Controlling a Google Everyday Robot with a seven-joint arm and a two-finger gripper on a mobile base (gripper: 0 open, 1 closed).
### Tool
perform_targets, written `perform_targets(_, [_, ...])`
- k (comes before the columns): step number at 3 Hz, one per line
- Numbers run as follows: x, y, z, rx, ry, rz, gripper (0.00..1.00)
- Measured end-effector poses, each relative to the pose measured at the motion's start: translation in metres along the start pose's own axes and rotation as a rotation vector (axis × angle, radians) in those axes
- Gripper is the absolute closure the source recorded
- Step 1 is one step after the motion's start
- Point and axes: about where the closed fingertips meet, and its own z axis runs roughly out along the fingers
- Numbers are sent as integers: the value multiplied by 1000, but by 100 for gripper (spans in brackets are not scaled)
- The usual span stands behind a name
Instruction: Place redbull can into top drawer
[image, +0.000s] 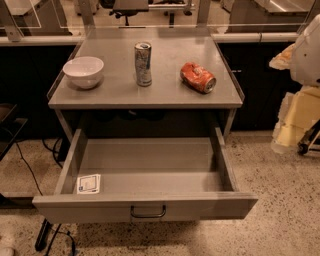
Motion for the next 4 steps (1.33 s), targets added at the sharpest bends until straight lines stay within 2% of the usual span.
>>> perform_targets(1, [-1,-1,1,-2,-4,6,0])
perform_targets(2, [-18,-19,21,-32,-62,104,0])
perform_targets(3, [-42,-45,57,-81,-110,217,0])
perform_targets(4, [-63,-66,81,-129,-156,275,0])
